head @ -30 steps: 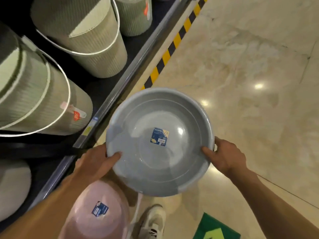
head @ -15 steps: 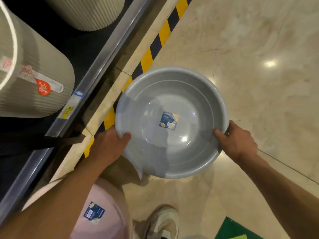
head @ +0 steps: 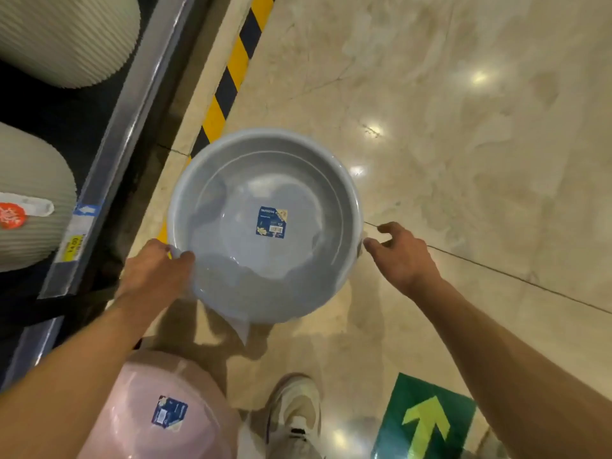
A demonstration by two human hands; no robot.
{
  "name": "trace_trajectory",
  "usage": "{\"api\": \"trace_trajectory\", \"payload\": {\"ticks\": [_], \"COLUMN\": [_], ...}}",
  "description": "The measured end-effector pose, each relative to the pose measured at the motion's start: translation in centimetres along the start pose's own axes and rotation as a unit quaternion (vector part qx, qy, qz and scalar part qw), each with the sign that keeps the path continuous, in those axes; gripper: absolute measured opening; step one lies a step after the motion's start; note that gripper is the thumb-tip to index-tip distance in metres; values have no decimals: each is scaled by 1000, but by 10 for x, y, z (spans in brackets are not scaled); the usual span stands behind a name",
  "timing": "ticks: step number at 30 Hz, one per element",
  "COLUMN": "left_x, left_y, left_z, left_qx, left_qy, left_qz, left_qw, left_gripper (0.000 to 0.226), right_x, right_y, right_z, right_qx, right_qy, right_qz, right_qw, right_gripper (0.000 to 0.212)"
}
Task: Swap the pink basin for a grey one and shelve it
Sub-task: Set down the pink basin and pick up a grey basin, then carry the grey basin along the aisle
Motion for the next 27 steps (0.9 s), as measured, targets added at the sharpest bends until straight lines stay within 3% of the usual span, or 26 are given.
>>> {"api": "trace_trajectory", "payload": {"ticks": [3, 7, 10, 14, 17, 22, 27], "left_x": [32, 102, 164, 265, 350, 498, 634], "left_y": [13, -21, -65, -129, -185, -286, -405], "left_z": [-29, -92, -157, -258, -322, -397, -449], "left_qx": [44, 103, 28, -95, -163, -157, -190], "left_qy": [-14, -59, -155, -265, -338, -389, -438], "left_qz": [9, 109, 167, 173, 198, 268, 297], "left_qw": [999, 987, 973, 944, 905, 867, 827], "left_gripper": [36, 12, 16, 10, 10, 14, 19], "right_x": [18, 52, 87, 148, 208, 305, 374], "right_y": [38, 106, 162, 226, 255, 273, 272], "right_z": [-32, -103, -179, -311, -419, -584, -713], "right_qx": [-150, -299, -344, -389, -436, -523, -567], "right_qy": [-44, -107, -143, -203, -257, -323, -374], "right_qz": [1, -24, -65, -136, -188, -250, -272], "right_qw": [988, 948, 926, 888, 842, 748, 682], "right_gripper": [47, 41, 37, 36, 37, 34, 32]}}
Point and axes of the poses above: each hand's wrist, its own x-axis away from the middle knuckle, its own y-axis out of the back of the hand, z = x × y, the point moved 6 cm from there along -x, towards the middle knuckle, and after that the axes turned 7 degrees about x, right-handed, at the moved point
